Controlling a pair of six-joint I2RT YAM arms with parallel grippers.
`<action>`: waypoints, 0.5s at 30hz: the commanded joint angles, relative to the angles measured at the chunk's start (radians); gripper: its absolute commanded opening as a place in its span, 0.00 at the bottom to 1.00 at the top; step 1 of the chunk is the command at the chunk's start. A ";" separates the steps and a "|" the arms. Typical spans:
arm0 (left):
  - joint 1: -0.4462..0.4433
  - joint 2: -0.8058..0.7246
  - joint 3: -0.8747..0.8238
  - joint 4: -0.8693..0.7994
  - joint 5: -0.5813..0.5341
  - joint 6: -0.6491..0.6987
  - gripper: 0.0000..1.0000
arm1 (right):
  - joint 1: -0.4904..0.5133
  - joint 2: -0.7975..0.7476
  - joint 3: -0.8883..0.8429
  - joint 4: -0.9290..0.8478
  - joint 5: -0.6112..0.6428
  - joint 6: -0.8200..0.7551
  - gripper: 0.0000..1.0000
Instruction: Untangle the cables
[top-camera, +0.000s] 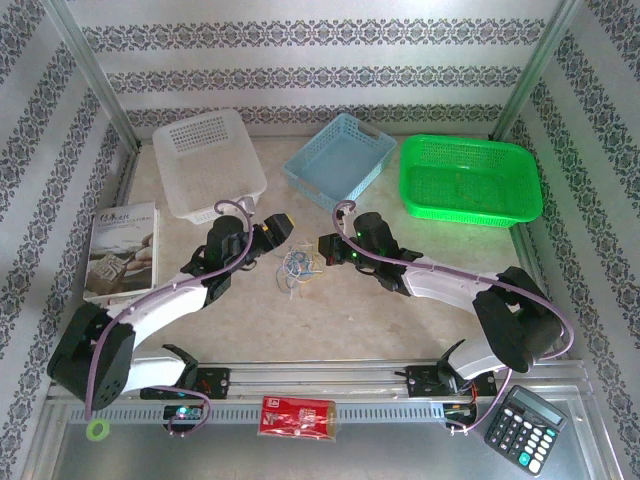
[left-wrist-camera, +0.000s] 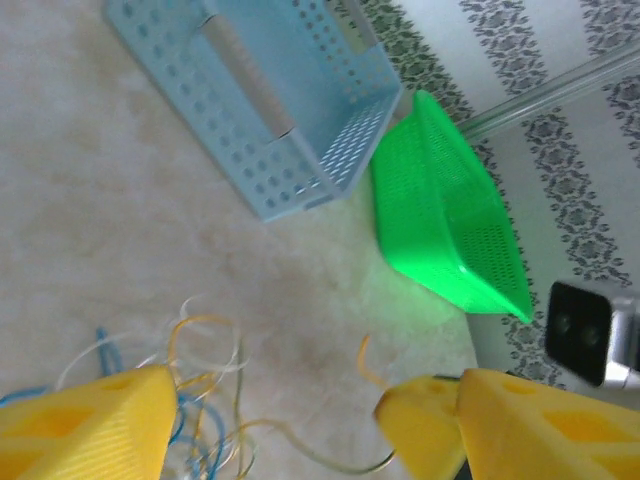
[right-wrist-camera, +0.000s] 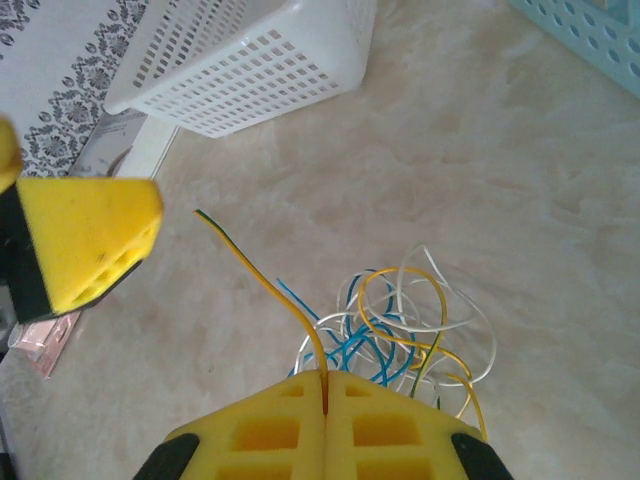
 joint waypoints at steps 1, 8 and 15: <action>0.027 0.069 0.034 0.102 0.084 -0.057 0.63 | 0.009 -0.029 -0.025 0.054 -0.024 -0.024 0.00; 0.032 0.200 0.090 0.168 0.167 -0.097 0.50 | 0.011 -0.030 -0.028 0.062 -0.035 -0.029 0.00; 0.031 0.243 0.108 0.197 0.187 -0.108 0.48 | 0.012 -0.016 -0.015 0.069 -0.046 -0.028 0.00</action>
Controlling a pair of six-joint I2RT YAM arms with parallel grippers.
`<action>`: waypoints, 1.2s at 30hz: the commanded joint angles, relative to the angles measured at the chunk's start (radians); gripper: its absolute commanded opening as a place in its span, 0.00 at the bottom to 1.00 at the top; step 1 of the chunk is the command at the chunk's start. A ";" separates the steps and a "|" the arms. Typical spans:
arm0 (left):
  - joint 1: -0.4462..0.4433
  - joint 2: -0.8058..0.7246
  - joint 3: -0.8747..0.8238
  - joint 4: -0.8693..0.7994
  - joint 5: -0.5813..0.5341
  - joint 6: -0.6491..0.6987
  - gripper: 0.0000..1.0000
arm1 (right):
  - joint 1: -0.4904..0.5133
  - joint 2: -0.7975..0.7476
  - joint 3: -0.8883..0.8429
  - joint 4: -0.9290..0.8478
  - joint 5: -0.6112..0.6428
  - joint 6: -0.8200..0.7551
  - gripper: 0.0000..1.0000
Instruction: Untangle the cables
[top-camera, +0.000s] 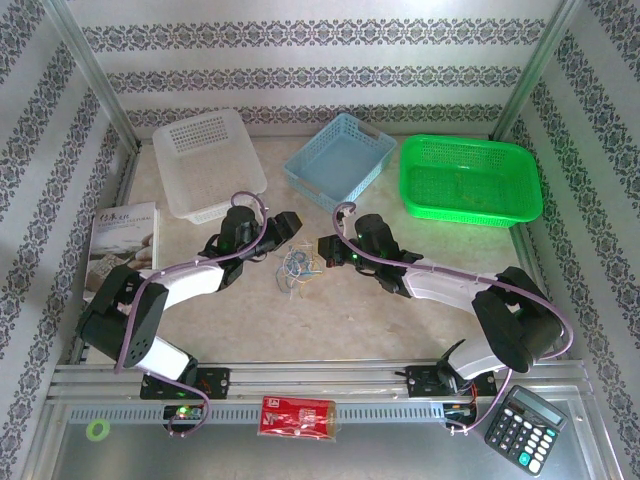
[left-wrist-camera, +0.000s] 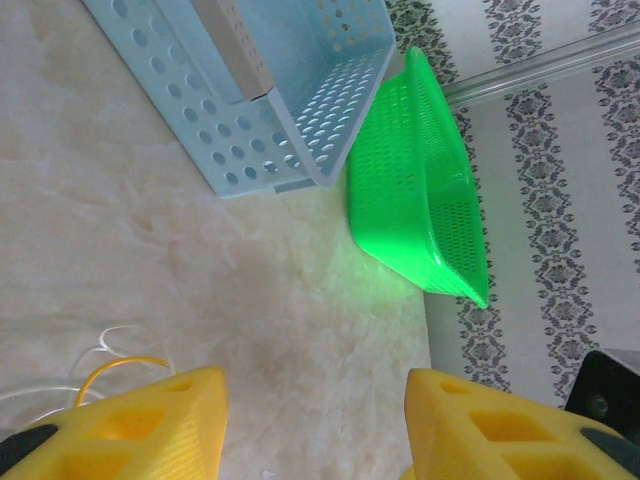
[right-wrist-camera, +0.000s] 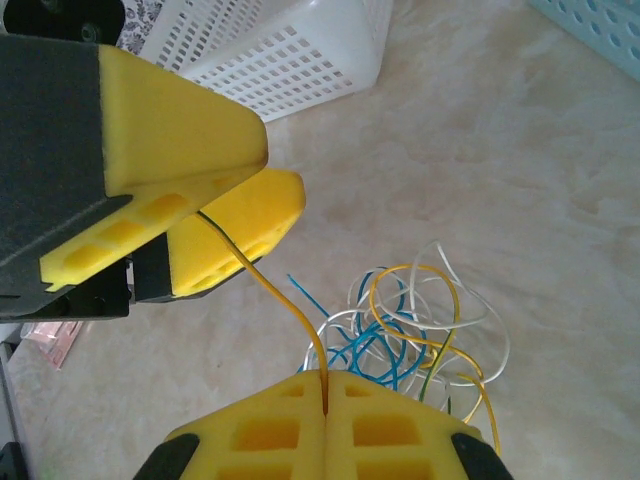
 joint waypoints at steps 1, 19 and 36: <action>0.006 0.016 0.033 0.077 0.034 -0.020 0.47 | 0.011 -0.014 0.005 0.034 -0.026 -0.023 0.00; 0.002 0.054 0.090 0.128 0.105 -0.026 0.00 | 0.013 0.003 -0.009 0.048 -0.031 -0.016 0.06; -0.045 -0.116 0.246 -0.239 0.133 0.204 0.00 | -0.034 -0.189 0.023 -0.104 -0.037 -0.182 0.58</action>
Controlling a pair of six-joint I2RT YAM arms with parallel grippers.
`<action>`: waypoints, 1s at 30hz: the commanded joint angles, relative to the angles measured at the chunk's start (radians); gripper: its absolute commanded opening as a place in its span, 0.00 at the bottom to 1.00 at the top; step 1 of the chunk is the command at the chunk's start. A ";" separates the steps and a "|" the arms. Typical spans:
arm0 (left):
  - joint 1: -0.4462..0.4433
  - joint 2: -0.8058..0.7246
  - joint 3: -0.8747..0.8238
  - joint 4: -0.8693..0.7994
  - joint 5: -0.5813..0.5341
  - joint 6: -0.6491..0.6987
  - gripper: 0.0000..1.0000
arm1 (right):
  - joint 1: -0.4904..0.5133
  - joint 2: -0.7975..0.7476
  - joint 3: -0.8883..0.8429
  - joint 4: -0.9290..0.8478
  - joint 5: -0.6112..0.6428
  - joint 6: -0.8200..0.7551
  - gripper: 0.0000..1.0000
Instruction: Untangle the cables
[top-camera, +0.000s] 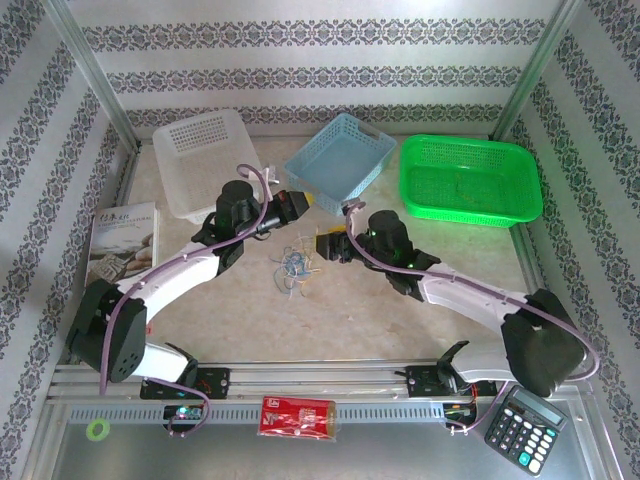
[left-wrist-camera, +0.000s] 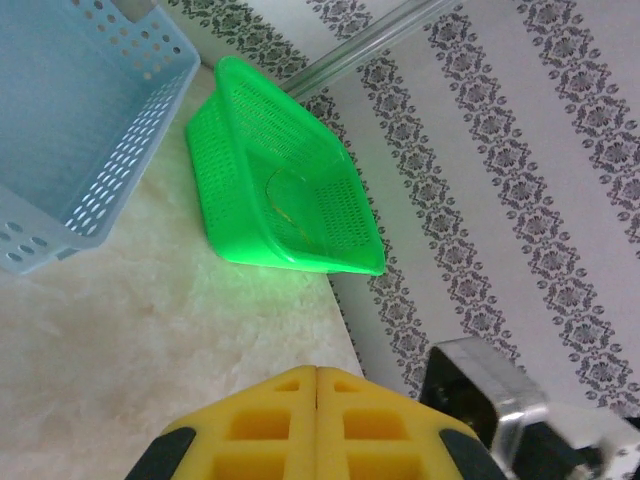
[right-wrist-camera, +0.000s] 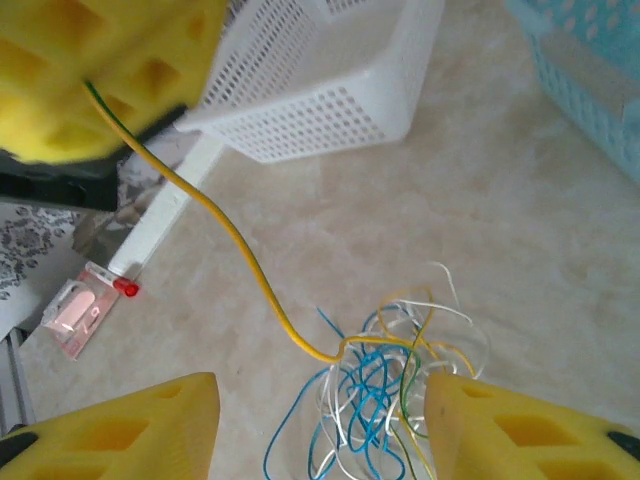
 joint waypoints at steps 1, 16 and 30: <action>-0.014 -0.023 0.031 -0.087 0.010 0.064 0.00 | -0.012 -0.023 0.032 -0.041 -0.019 -0.062 0.58; -0.049 -0.036 0.081 -0.137 0.012 0.092 0.00 | -0.013 0.107 0.172 -0.063 -0.056 -0.050 0.37; -0.047 -0.161 -0.009 -0.227 -0.112 0.222 0.65 | -0.076 0.020 0.163 -0.104 -0.032 -0.007 0.00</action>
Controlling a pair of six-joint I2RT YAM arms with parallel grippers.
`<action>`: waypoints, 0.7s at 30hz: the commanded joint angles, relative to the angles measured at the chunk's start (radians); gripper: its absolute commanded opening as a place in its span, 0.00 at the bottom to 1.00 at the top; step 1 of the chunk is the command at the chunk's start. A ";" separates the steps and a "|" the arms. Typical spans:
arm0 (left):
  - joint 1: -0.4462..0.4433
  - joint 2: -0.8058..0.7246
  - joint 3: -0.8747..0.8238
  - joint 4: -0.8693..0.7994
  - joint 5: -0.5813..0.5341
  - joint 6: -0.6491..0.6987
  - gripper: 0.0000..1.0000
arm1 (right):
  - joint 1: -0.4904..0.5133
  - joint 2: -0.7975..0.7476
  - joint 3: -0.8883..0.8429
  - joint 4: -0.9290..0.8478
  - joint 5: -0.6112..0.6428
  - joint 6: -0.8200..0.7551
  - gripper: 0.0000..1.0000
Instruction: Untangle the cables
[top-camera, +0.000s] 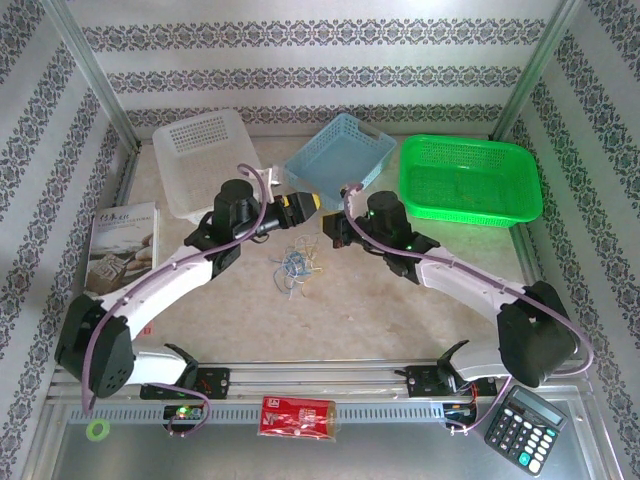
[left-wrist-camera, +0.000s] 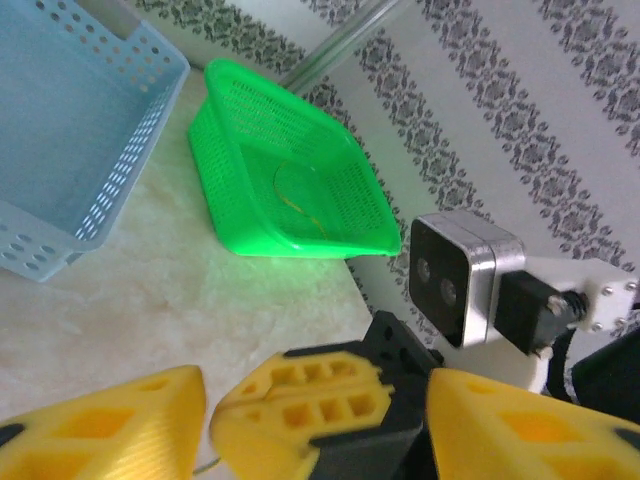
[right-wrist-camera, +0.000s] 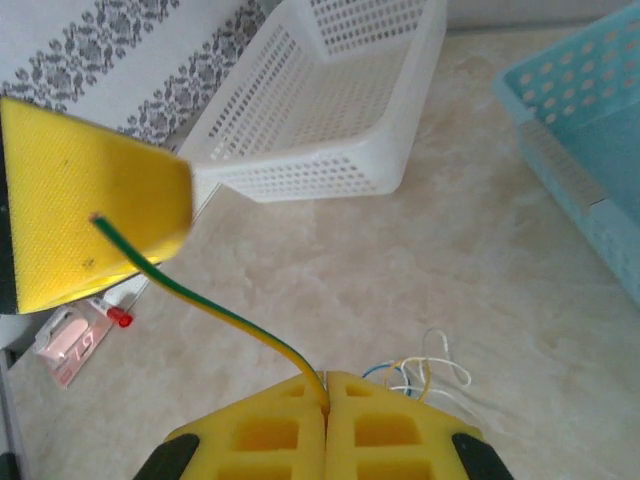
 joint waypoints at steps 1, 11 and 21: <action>-0.006 -0.070 -0.067 -0.067 -0.066 0.095 0.67 | -0.024 -0.042 0.015 -0.007 -0.009 0.031 0.00; -0.013 -0.164 -0.264 -0.068 -0.147 0.232 0.75 | -0.034 -0.062 0.058 -0.026 -0.080 0.076 0.00; -0.105 -0.028 -0.217 0.055 -0.193 0.403 0.77 | -0.011 -0.072 0.098 -0.054 -0.123 0.115 0.00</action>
